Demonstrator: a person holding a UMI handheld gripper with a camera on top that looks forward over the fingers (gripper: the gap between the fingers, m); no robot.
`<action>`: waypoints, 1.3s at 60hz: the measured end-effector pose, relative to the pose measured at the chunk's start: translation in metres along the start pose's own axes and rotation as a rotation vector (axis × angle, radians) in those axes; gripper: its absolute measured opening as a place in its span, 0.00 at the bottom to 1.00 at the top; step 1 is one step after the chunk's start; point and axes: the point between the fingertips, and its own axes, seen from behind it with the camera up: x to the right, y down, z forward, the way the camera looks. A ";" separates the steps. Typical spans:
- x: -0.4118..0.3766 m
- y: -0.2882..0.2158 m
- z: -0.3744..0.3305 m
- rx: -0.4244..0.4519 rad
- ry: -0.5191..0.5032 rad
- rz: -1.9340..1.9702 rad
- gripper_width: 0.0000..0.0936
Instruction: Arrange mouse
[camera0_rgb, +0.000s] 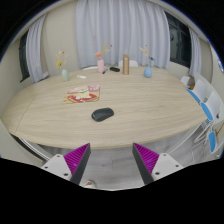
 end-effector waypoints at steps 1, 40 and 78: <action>-0.001 0.000 0.000 -0.001 -0.002 -0.003 0.92; -0.063 -0.006 0.062 0.009 -0.035 -0.039 0.92; -0.061 -0.055 0.210 0.004 0.020 -0.010 0.92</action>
